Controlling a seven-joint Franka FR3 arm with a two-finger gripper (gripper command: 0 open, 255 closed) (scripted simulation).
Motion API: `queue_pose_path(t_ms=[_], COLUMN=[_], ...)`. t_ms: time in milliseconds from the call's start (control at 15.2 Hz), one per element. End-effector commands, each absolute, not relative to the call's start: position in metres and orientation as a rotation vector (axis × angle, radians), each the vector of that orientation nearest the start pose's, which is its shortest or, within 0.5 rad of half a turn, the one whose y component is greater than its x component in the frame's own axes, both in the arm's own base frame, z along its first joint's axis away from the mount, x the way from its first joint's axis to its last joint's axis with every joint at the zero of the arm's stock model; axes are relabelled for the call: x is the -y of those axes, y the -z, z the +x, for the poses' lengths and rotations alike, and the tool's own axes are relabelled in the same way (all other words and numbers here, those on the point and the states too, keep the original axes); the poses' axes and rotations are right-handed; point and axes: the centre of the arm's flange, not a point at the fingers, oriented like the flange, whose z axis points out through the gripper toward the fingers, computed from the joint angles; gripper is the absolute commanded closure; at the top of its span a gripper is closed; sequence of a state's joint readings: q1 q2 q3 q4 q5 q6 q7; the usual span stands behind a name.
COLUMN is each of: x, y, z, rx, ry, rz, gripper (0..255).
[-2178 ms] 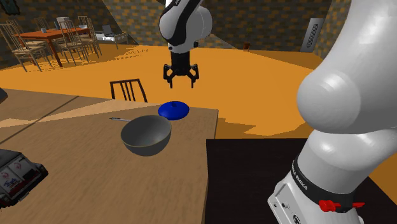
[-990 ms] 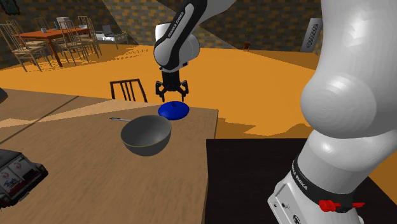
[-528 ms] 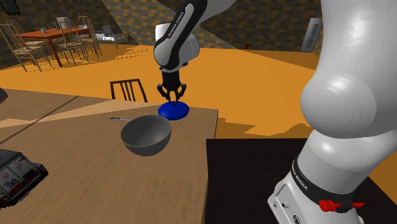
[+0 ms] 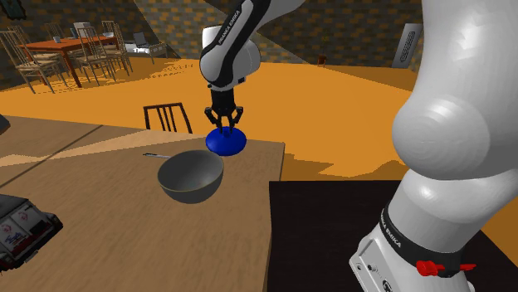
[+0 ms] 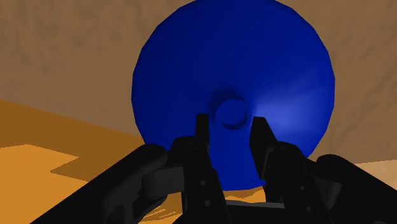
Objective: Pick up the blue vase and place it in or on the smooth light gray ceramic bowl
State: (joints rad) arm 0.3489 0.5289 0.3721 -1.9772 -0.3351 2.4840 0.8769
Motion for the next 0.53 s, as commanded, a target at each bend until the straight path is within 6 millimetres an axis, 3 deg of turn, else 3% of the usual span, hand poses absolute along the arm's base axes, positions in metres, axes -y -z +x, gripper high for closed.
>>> queue_pose_path(t_ms=[0,462], x=[-0.402,-0.402], y=[-0.226,-0.263], z=[0.465,0.465], rx=[0.093,0.093], ry=[0.061,0.061], rz=[-3.133,-3.133], gripper=[255,255])
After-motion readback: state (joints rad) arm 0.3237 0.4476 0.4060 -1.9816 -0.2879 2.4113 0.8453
